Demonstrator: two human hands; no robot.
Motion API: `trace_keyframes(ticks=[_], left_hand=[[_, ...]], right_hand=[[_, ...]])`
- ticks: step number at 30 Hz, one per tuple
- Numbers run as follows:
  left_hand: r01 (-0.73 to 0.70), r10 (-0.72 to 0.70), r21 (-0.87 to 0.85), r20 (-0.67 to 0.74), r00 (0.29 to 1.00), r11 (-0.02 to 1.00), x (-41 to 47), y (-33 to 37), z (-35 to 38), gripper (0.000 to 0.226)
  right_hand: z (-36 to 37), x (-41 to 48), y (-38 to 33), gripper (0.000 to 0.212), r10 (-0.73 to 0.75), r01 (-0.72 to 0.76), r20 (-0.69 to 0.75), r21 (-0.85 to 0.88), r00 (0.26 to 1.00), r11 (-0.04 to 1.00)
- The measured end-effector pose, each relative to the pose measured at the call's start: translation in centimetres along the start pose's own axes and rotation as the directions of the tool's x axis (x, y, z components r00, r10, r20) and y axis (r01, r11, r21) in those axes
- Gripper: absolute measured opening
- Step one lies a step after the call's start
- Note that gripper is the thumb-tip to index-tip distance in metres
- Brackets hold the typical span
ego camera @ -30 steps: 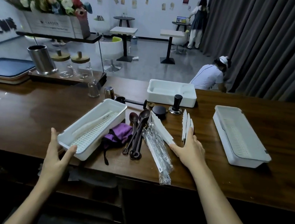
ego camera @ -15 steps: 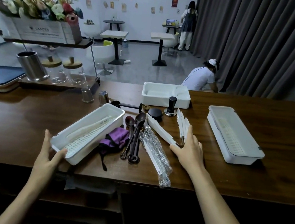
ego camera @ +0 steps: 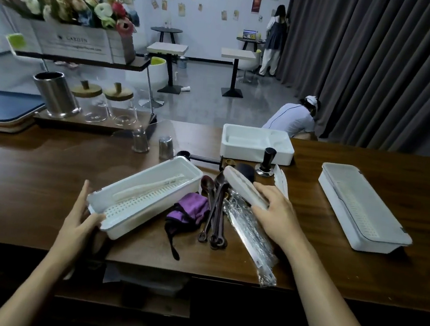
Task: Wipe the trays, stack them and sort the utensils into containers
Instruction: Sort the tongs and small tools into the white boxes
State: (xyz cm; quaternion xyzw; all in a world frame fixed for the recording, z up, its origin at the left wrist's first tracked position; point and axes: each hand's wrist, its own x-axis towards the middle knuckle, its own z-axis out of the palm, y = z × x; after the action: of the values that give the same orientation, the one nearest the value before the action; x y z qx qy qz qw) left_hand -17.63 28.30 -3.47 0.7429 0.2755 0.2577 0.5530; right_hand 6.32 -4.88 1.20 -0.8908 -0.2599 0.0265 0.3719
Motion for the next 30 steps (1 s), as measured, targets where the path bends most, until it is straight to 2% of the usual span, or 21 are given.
trace_keyframes(ticks=[5,10,16,21,24,28,30], left_hand=[[-0.001,0.0,0.006,0.065,0.998,1.0,0.7,-0.4,-1.2,0.081],[0.005,-0.002,-0.028,0.107,0.994,1.0,1.1,-0.6,-2.0,0.095],[0.017,-0.011,-0.046,0.137,0.991,0.999,1.0,-0.7,-2.0,0.092],[0.003,0.0,-0.022,0.148,0.989,1.0,1.0,-0.8,-2.4,0.091],[-0.009,0.009,-0.005,0.16,0.987,1.0,1.0,-0.9,-2.5,0.087],[-0.012,0.011,0.007,0.159,0.987,1.0,1.1,-1.2,-2.6,0.081],[-0.022,0.022,-0.003,0.144,0.989,1.0,1.2,-1.7,-2.5,0.079]], right_hand=[[3.2,2.1,-4.7,0.045,-0.141,0.14,0.119,0.016,0.983,0.99],[6.3,4.2,-9.1,0.045,-0.264,0.263,0.206,0.032,0.942,0.964],[9.4,6.7,-14.1,0.042,-0.359,0.368,0.303,0.028,0.883,0.929],[12.0,8.0,-17.7,0.039,-0.404,0.414,0.329,0.043,0.854,0.909],[13.4,8.1,-19.2,0.032,-0.463,0.451,0.354,0.123,0.813,0.884],[14.8,7.9,-19.1,0.032,-0.481,0.405,0.475,0.26,0.737,0.877],[15.4,8.0,-18.0,0.032,-0.437,0.366,0.552,0.24,0.711,0.899]])
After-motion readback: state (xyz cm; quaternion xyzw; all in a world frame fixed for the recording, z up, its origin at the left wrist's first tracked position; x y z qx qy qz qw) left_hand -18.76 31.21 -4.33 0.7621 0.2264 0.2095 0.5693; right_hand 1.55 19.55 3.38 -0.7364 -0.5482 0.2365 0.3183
